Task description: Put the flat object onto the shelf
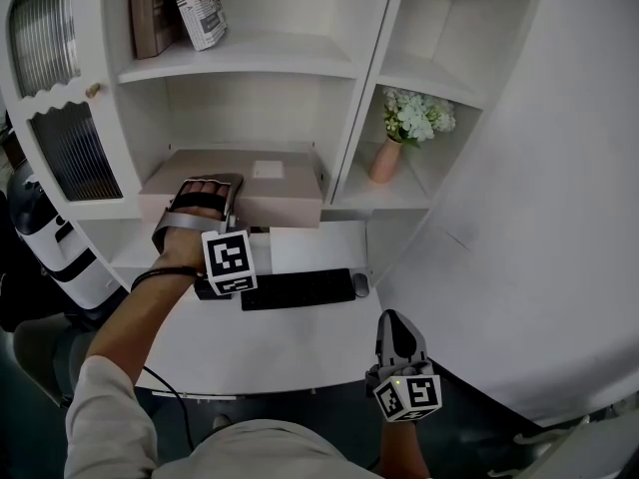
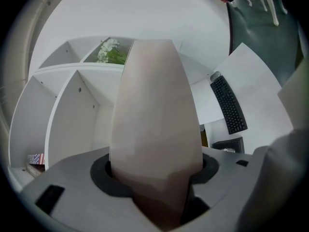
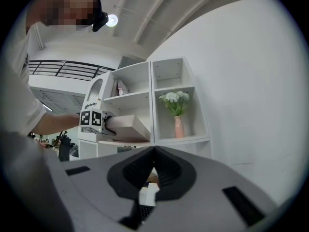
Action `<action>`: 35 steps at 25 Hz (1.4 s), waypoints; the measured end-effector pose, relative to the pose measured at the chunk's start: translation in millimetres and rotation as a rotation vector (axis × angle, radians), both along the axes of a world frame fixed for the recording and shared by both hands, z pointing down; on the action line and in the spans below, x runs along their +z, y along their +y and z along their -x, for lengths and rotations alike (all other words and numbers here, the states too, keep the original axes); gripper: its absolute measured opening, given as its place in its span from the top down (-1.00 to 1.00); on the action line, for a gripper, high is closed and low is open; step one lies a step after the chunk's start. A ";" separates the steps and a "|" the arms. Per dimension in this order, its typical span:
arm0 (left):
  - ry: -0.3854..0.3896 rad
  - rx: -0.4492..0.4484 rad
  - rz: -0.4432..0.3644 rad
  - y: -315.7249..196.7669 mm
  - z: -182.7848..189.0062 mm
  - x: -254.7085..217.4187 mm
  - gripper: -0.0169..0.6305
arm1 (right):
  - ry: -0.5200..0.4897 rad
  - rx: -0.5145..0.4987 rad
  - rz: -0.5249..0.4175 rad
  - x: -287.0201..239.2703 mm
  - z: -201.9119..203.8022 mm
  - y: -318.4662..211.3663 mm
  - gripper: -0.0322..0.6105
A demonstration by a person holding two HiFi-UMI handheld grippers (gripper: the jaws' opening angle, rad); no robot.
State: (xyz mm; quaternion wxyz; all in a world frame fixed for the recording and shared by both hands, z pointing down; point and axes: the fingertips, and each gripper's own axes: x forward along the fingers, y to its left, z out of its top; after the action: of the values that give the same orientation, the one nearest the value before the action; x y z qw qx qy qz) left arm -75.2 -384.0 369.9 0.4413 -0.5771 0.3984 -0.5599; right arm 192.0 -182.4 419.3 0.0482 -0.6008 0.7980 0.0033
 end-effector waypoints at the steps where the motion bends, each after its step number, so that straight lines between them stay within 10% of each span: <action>1: -0.001 0.001 0.006 -1.8 -0.5 0.2 0.08 | 0.000 0.001 0.001 0.6 -0.5 -0.4 0.89; 35: -0.011 0.006 0.213 -29.9 -10.1 67.1 -0.26 | -0.005 0.045 0.032 12.5 -21.3 0.4 0.89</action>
State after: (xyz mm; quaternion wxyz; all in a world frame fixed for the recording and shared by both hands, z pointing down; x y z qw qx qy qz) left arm -65.1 -413.8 437.0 0.3813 -0.6187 0.3325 -0.6010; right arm 213.2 -182.0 431.8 0.0406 -0.6193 0.7841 -0.0099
